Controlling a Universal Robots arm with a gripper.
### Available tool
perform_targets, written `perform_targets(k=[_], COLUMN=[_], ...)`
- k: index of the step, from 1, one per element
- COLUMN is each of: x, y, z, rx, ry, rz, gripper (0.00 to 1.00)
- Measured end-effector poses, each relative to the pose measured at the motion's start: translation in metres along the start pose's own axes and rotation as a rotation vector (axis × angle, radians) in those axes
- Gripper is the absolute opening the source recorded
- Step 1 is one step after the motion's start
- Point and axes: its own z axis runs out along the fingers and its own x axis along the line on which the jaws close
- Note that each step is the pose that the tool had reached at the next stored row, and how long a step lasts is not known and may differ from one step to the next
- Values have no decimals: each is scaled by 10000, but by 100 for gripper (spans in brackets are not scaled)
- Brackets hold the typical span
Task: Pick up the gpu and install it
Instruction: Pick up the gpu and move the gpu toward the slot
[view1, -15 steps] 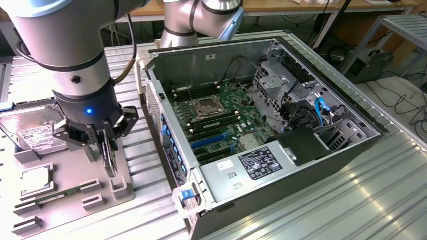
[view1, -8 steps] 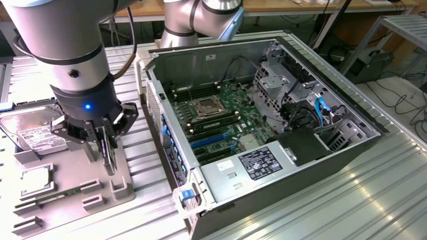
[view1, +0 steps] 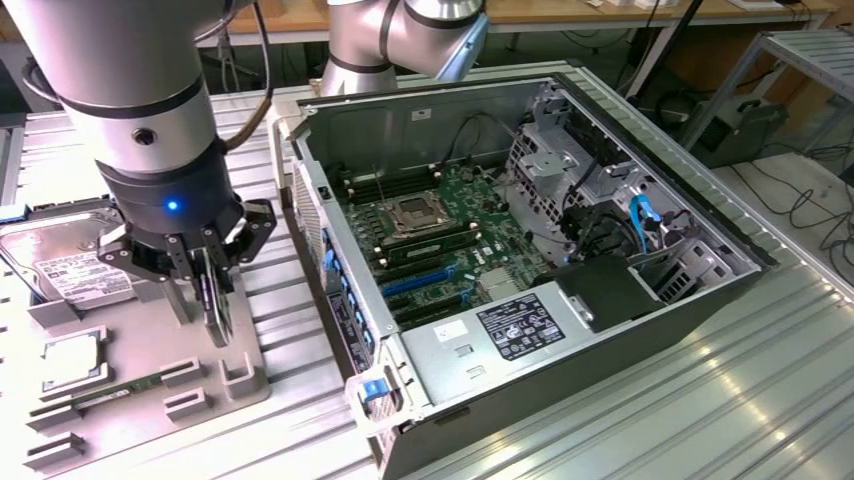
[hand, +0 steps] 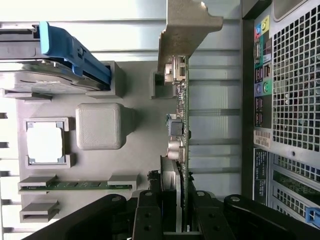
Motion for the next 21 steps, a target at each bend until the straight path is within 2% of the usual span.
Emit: perform_targets(k=[6,21], x=[-1,-6], y=[1,6], z=[-57,-280], rx=[0,1], ry=[0,1], rz=[-1,0], gripper=[28,28])
